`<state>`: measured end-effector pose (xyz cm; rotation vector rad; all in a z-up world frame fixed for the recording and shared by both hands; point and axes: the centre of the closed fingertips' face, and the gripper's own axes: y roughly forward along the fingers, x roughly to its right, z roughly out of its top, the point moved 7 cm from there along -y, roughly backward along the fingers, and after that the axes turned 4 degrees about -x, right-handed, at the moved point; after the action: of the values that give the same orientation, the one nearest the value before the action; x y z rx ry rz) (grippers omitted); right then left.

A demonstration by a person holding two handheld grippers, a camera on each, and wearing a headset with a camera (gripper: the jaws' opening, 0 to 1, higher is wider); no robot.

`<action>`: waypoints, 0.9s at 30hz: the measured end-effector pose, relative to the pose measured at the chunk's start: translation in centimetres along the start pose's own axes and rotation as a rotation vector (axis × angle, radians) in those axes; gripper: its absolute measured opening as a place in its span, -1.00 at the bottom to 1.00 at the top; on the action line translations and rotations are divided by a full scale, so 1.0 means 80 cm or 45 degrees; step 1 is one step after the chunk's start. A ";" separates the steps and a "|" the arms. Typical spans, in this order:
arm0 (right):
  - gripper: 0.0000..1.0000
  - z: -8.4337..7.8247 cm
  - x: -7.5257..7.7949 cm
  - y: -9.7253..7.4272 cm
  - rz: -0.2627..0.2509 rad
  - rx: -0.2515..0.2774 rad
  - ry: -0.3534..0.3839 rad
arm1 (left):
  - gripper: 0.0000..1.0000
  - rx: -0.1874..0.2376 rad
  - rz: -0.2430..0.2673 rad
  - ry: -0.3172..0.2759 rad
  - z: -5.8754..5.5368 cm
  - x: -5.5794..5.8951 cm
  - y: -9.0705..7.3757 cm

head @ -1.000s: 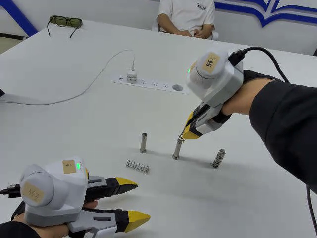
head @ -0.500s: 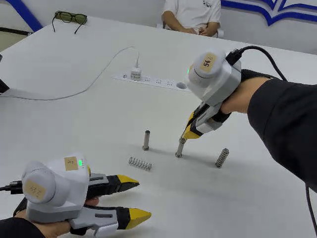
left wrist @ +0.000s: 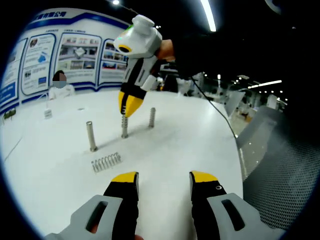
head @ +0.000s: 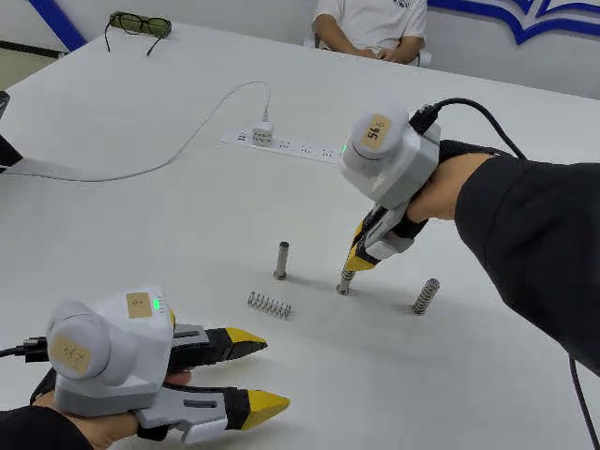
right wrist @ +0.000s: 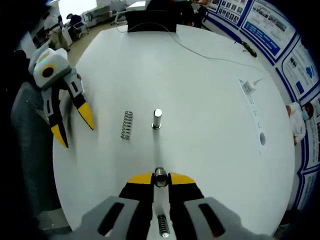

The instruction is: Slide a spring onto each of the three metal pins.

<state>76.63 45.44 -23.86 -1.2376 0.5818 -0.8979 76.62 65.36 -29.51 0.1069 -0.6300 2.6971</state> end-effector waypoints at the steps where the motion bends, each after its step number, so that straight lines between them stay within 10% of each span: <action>1: -0.76 0.000 0.000 0.001 0.000 -0.002 0.001 | -0.17 0.000 0.000 0.000 0.000 0.000 0.000; 27: -0.75 -0.010 -0.005 0.030 -0.002 -0.006 0.050 | -0.18 -0.006 -0.003 -0.016 -0.004 -0.002 0.004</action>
<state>76.42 45.53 -26.36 -1.2273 0.6142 -0.9244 76.63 65.20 -29.91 0.1230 -0.6397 2.6948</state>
